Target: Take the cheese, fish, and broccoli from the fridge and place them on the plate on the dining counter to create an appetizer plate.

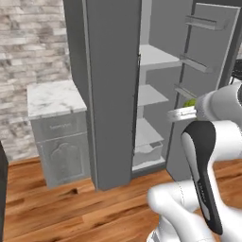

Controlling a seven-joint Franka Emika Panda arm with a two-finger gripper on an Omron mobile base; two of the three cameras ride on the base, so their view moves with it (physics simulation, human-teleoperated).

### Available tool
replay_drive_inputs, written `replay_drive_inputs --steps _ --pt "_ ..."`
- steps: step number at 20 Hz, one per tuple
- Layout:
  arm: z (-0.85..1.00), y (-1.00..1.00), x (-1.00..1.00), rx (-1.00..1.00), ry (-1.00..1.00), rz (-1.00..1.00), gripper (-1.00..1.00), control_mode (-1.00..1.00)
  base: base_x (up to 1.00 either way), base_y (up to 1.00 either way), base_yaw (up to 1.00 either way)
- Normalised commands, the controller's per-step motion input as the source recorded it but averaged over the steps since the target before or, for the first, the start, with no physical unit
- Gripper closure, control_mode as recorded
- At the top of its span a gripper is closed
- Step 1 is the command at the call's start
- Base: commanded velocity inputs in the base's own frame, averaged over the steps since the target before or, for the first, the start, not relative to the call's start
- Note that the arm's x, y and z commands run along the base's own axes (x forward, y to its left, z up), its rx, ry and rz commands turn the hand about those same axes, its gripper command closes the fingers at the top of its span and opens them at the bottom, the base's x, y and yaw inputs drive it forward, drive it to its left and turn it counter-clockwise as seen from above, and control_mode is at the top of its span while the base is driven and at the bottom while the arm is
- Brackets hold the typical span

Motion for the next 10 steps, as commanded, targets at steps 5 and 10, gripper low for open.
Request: replay_drive_inputs --steps 5,10 --pt "0.0 0.0 0.0 0.0 0.0 0.0 1.0 1.0 -1.0 0.05 0.01" --pt "0.0 0.0 0.0 0.0 0.0 0.0 1.0 1.0 -1.0 -0.24 0.0"
